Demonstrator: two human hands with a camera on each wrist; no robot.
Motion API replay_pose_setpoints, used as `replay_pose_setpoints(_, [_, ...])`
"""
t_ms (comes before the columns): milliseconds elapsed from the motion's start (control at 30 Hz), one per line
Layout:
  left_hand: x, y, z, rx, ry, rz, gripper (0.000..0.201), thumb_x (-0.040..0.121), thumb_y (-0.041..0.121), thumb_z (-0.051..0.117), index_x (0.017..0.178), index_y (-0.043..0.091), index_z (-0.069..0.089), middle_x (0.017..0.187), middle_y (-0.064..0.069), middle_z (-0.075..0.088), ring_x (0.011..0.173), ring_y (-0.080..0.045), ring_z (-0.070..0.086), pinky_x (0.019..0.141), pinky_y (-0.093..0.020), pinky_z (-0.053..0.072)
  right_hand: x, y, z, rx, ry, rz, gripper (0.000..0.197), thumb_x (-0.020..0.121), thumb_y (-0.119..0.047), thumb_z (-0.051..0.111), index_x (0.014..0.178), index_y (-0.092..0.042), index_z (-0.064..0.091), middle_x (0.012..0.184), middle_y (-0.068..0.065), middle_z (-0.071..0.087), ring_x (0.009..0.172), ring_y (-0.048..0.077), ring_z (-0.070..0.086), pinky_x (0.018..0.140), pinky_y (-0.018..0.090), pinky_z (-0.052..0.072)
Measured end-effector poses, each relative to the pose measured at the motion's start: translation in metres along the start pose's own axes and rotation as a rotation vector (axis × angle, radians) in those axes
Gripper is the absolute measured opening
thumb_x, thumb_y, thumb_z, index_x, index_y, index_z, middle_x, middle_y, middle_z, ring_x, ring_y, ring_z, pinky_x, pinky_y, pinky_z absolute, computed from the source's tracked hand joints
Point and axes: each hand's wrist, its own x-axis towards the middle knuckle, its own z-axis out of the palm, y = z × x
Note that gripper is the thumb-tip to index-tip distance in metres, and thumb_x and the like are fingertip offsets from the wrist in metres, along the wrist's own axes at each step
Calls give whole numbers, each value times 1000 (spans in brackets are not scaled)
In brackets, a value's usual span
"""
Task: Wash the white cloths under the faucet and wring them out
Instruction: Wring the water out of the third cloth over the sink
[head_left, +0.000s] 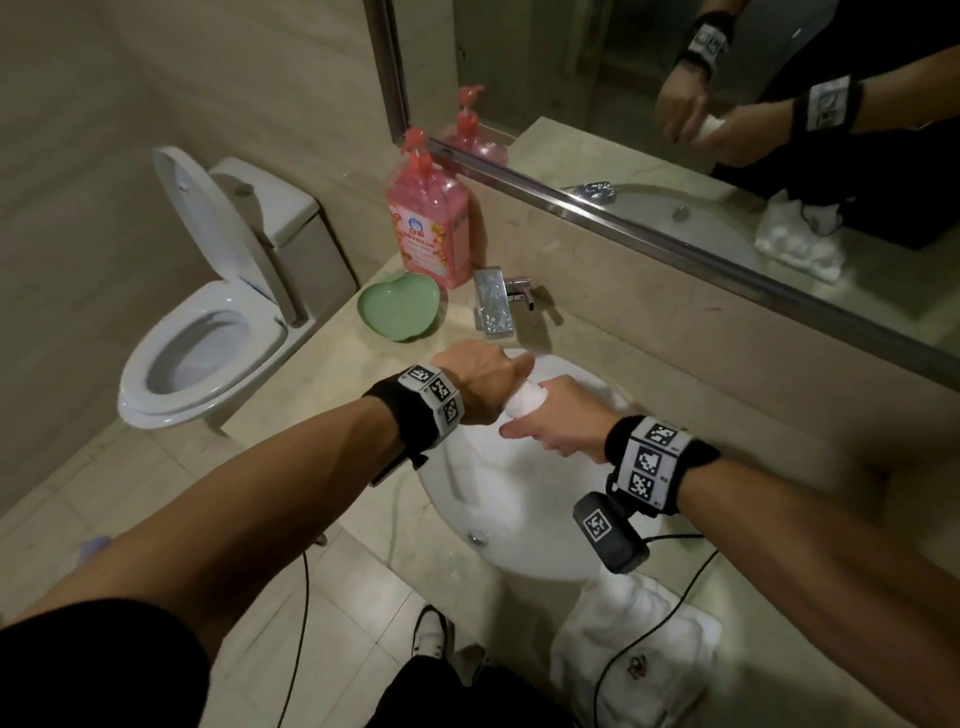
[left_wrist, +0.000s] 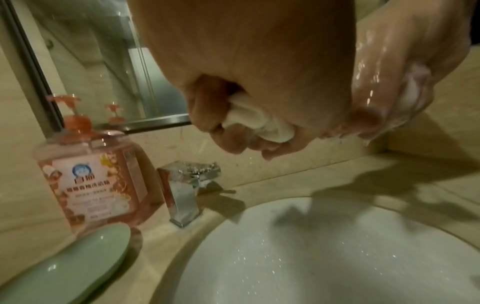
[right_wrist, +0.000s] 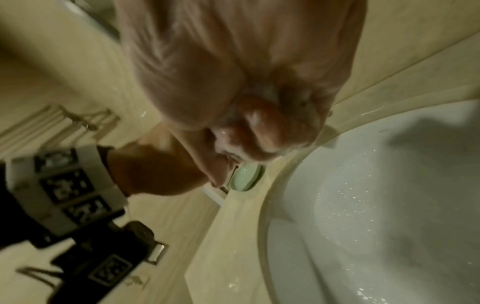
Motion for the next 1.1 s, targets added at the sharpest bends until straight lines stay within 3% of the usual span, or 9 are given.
replay_pose_setpoints(100, [4,4,18,-63,-123,-25,29,81,23,60,109,20,54,88,-5,65,68,-26,52,58,-32,39,7,11,15,-246,92,-64,28,73,-32,84,89,-14,70,76,-1,68,65,15,64,50,24,42])
replay_pose_setpoints(200, [2,6,43,-145,-264,-63,21,81,25,58,102,23,60,91,-3,64,73,-26,55,63,-30,42,15,26,37,-515,104,-153,23,82,-35,73,92,-14,73,83,2,70,85,26,68,60,28,42])
replay_pose_setpoints(400, [0,12,80,-320,-359,-115,20,82,21,59,102,22,62,98,-1,67,84,-23,62,67,-29,46,24,51,61,-766,163,-223,22,89,-36,60,92,-16,69,92,10,72,85,35,66,65,32,43])
replay_pose_setpoints(567, [1,5,78,-390,-356,-125,39,74,36,72,109,25,59,96,3,69,83,-19,64,70,-30,51,23,51,52,-776,201,-193,30,87,-39,67,107,-16,61,98,9,70,86,32,65,67,34,44])
replay_pose_setpoints(667, [1,-6,65,-421,-336,-112,41,67,45,79,99,30,58,90,11,65,85,-16,61,72,-29,45,17,37,45,-793,263,-267,40,86,-39,71,115,-16,57,97,10,69,88,33,66,66,32,40])
replay_pose_setpoints(800, [-6,-17,44,-504,-299,-111,38,72,35,80,103,24,61,103,3,68,91,-20,63,75,-33,53,6,13,35,-662,215,-321,51,81,-43,71,122,-19,53,103,4,68,90,29,65,67,33,44])
replay_pose_setpoints(900, [-16,-23,30,-263,-124,-48,21,81,33,67,101,25,64,100,1,70,91,-24,64,71,-32,47,-4,0,23,-264,61,-254,50,77,-48,82,113,-23,57,103,-7,66,93,16,64,72,31,51])
replay_pose_setpoints(1000, [-25,-23,15,-80,92,53,16,79,26,63,94,24,62,86,1,68,75,-25,63,59,-30,35,-9,-10,12,126,-31,-157,47,75,-28,90,104,-11,58,103,8,69,88,21,67,70,39,55])
replay_pose_setpoints(1100, [-28,-19,-1,44,164,102,19,83,27,60,101,19,60,83,-2,68,64,-26,59,54,-31,33,-13,-20,8,324,-204,-29,58,76,-7,87,121,-8,50,114,20,69,88,33,74,66,42,57])
